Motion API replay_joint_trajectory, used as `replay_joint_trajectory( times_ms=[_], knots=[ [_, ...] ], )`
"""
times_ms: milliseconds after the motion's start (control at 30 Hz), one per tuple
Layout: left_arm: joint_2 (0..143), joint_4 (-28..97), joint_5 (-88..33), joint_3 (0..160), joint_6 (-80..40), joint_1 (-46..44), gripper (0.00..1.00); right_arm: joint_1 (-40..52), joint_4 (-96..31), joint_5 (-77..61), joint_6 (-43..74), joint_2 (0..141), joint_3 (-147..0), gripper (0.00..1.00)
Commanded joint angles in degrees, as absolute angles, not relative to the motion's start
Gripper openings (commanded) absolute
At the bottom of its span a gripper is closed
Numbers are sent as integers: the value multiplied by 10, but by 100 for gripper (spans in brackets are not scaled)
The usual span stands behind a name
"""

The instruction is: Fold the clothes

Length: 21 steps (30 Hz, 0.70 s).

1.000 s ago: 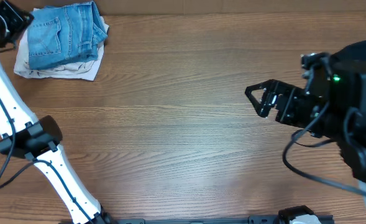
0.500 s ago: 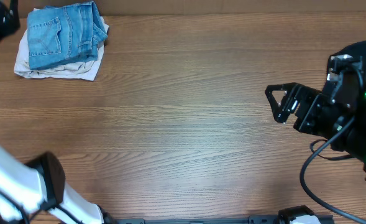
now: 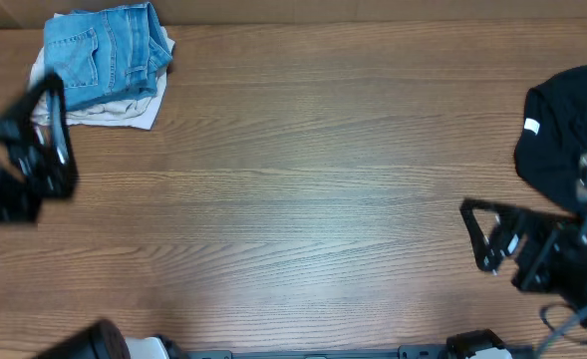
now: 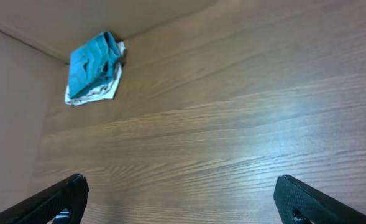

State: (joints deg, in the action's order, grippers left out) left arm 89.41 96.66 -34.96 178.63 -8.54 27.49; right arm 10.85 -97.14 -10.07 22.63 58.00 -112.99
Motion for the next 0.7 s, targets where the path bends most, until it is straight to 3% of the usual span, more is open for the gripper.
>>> replay_joint_trajectory(
  times_ms=[0,200,667],
  knots=[
    [831,968,-376,1760,-73,277,100,105,-970,-99,212,545,-1139,100],
    [718,968,-486,1613,-56,277,100,105,-970,-101,212,474,-1136,100],
    [616,968,-469,1391,-2,277,100,105,-926,-48,212,456,-1028,100]
  ],
)
